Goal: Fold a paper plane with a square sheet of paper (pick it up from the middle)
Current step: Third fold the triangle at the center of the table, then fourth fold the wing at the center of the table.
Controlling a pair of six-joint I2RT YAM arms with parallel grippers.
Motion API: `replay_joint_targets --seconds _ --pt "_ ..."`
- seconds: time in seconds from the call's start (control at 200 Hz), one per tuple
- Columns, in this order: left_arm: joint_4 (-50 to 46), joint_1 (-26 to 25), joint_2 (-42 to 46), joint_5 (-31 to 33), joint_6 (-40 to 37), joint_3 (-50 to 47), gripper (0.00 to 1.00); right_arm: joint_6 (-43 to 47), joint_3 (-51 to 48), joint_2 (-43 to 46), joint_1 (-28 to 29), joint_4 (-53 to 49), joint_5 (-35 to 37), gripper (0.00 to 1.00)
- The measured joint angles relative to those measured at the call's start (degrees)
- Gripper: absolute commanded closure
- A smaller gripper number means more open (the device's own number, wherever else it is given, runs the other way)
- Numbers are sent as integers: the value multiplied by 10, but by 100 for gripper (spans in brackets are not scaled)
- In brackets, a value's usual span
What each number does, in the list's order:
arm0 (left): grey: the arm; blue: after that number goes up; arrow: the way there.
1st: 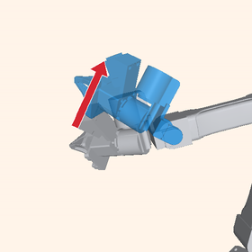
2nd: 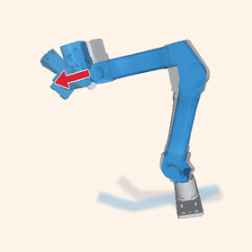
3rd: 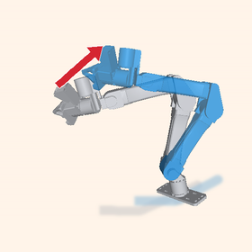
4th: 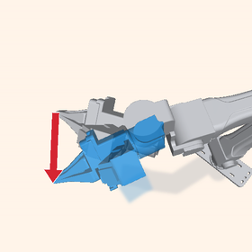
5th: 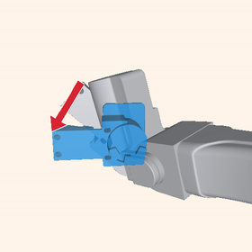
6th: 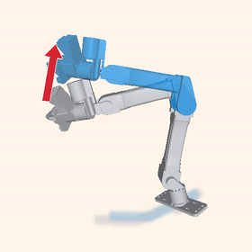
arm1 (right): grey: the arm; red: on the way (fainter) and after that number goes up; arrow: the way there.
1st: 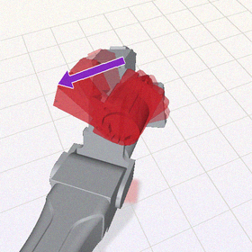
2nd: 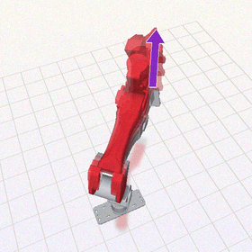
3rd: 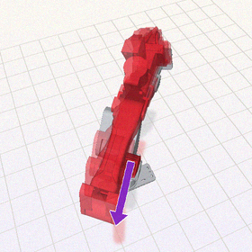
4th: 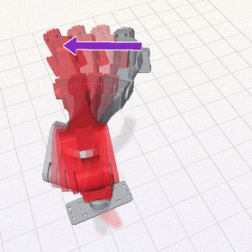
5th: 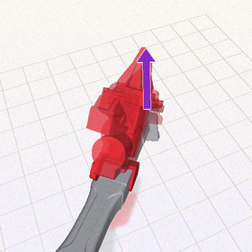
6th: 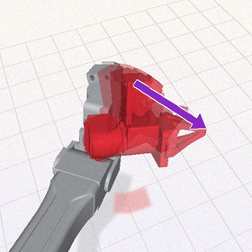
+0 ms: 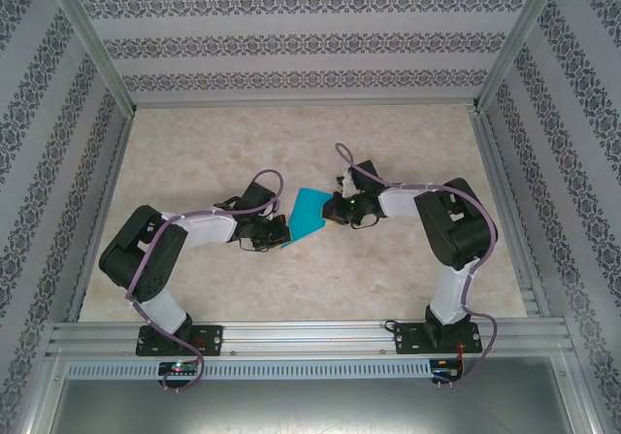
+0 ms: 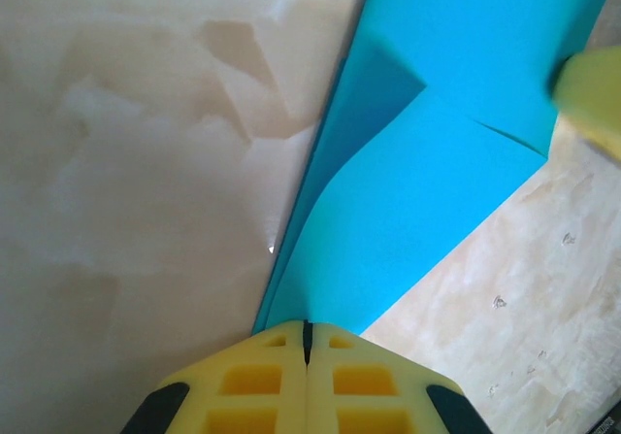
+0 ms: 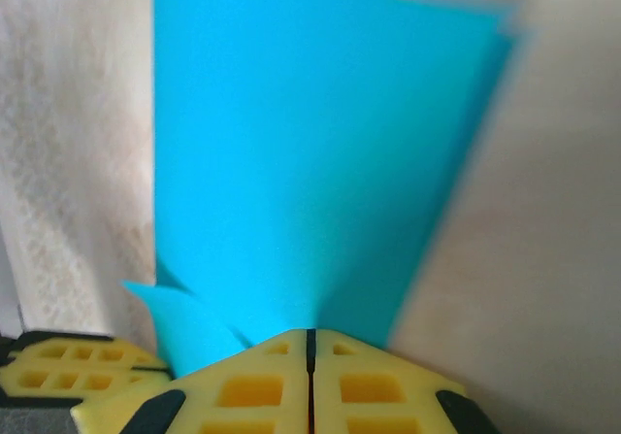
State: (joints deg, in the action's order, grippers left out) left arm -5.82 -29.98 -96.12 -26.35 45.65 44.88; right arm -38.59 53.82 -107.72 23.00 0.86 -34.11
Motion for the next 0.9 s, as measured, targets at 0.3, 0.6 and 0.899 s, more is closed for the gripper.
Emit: replay_joint_targets --seconds 0.3,0.6,0.899 --pt "-30 0 15 -2 -19 6 87 -14 -30 106 -14 -9 17 76" --pt "-30 -1 20 19 -34 68 87 -61 -73 144 -10 8 14 49" --pt "-38 -4 -25 57 -48 88 92 -92 -75 135 16 24 13 47"
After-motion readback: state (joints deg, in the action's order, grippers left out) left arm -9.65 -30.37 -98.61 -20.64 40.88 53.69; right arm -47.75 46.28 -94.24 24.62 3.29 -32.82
